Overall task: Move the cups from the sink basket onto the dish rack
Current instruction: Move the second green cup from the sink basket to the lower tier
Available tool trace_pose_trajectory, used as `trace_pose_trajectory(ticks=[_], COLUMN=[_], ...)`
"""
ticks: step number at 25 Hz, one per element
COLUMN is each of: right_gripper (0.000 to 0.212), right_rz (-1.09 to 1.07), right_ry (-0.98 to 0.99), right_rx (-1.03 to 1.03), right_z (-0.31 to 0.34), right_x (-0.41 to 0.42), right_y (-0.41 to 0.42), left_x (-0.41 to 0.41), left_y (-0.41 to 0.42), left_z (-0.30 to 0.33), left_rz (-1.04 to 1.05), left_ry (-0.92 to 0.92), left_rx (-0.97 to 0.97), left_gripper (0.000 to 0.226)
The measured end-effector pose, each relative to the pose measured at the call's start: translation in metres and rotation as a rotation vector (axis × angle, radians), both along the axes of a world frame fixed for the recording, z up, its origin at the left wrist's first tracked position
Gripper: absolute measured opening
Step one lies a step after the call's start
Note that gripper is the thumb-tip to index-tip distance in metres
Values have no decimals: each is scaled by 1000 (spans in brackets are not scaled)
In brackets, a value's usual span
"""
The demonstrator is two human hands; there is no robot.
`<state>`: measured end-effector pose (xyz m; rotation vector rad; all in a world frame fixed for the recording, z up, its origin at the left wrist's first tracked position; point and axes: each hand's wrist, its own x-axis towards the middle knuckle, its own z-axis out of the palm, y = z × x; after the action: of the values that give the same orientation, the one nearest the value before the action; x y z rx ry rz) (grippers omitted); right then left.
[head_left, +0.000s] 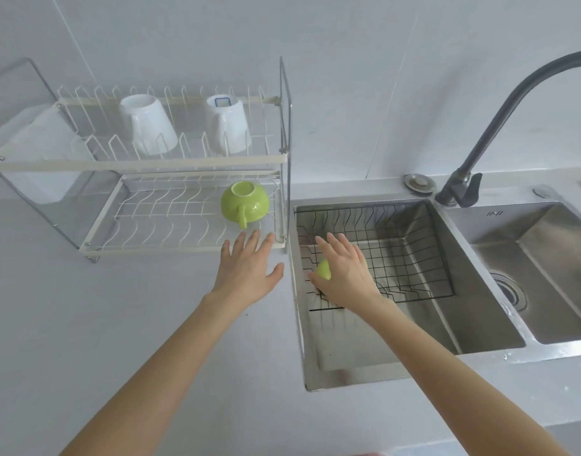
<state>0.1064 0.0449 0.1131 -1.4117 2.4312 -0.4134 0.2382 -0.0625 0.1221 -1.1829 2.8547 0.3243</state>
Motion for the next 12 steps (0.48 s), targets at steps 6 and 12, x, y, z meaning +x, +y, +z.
trace_pose_trajectory(ticks=[6,12], right_gripper=[66,64], right_rz=[-4,12], right_ry=[-9,-54], right_rx=[36,40], right_z=[-5,-19], right_x=[-53,-104], right_y=[27,37], left_x=[-50,-99], left_y=[27,44], left_z=[-6,-22], left_rz=[-13,15], left_ry=[28,73], left_rx=[39,102], left_gripper=[61,61])
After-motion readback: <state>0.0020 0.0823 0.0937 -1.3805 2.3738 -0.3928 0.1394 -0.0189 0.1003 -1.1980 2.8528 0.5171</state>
